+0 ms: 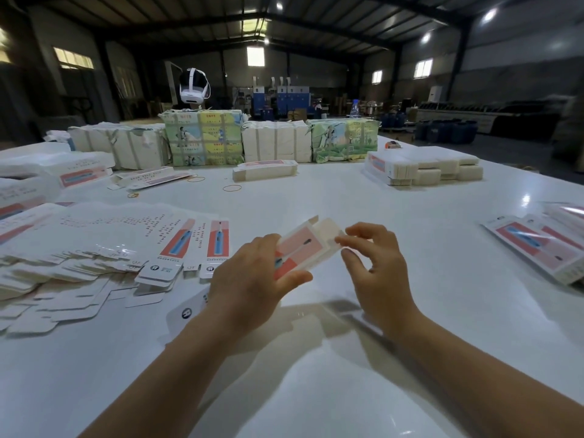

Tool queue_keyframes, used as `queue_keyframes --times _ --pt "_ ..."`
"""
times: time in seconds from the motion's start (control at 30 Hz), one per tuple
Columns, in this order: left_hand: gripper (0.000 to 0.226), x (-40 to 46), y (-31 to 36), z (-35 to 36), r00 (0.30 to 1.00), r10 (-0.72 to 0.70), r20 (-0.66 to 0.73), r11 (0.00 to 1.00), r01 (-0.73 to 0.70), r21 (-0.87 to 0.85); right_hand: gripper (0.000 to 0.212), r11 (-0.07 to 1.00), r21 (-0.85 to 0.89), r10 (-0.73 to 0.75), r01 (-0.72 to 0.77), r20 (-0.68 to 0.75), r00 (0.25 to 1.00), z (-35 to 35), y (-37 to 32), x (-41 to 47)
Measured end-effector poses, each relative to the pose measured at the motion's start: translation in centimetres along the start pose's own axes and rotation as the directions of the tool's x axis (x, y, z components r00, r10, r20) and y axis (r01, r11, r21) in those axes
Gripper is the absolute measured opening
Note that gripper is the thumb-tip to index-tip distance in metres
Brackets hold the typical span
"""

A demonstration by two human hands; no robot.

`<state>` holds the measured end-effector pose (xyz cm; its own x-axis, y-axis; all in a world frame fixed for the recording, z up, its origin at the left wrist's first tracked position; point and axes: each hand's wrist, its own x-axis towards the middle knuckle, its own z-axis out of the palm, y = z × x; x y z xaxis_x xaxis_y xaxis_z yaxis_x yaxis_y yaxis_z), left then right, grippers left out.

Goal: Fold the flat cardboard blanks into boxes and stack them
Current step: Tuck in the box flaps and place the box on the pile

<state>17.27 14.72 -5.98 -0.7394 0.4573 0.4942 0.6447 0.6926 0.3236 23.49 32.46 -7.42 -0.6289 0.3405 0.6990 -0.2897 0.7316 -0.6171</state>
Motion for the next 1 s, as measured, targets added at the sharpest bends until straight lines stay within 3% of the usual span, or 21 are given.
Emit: queue_keyframes --times 0.17,0.3,0.5,0.6,0.7,0.77,0.87,1.0 --pt "0.079 -0.1 0.6 0.5 1.000 0.010 -0.010 1.000 -0.011 -0.013 0.029 0.999 0.045 0.012 -0.017 0.114 0.993 0.5 -1.1 -0.6" --pt "0.080 0.0 0.7 0.7 1.000 0.028 -0.007 0.998 -0.028 -0.054 0.028 0.997 0.083 0.003 -0.011 0.096 0.995 0.1 -1.4 -0.5" --pt "0.078 0.0 0.5 0.4 0.999 0.028 0.045 0.994 -0.023 -0.111 0.054 0.995 0.090 0.041 -0.051 0.115 0.992 -0.3 -1.5 -0.2" --pt "0.079 0.1 0.5 0.3 0.998 0.045 0.052 0.992 -0.039 -0.120 0.063 0.996 0.062 0.041 -0.057 0.226 0.973 -0.5 -1.1 0.1" --pt "0.077 0.0 0.3 0.5 0.995 0.048 0.085 0.994 -0.040 -0.097 0.061 0.975 0.146 0.104 -0.167 0.366 0.925 -0.6 -0.7 0.0" --pt "0.078 0.0 0.2 0.6 0.995 0.038 0.096 0.995 -0.029 -0.096 0.063 0.971 0.186 0.083 -0.148 0.316 0.945 -0.6 -0.7 -0.2" --pt "0.081 0.2 0.5 0.7 0.996 0.032 0.082 0.995 -0.024 -0.097 0.063 0.993 0.114 -0.004 -0.022 0.228 0.974 -0.1 -1.2 -0.4" --pt "0.084 0.2 1.1 1.1 0.999 0.032 0.033 0.999 -0.032 -0.016 0.061 0.998 0.041 -0.051 0.043 0.230 0.972 0.7 -1.7 -1.1"
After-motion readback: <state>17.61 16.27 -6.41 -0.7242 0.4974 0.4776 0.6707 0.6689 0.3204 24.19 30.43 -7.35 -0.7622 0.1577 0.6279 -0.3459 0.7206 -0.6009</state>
